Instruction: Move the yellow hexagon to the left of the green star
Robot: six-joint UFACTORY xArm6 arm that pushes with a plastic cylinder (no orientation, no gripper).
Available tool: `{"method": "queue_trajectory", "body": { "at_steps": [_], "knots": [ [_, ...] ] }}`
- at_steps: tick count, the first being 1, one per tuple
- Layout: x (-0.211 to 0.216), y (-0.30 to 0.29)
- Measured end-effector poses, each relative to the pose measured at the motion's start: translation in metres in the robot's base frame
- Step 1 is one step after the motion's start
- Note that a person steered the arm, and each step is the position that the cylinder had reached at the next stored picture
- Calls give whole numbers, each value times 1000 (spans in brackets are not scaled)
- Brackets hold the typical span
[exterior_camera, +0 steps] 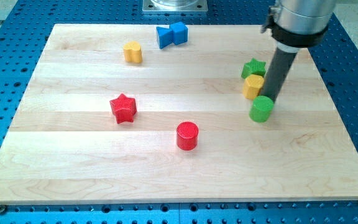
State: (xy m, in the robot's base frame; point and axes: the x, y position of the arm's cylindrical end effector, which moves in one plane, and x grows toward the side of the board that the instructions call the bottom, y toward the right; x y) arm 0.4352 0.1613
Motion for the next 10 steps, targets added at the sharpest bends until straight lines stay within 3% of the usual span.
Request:
{"method": "queue_trajectory", "body": {
  "at_steps": [3,5,7,10],
  "knots": [
    [-33,-11],
    [-45,50],
    [-47,52],
    [-35,-90]
  ]
}}
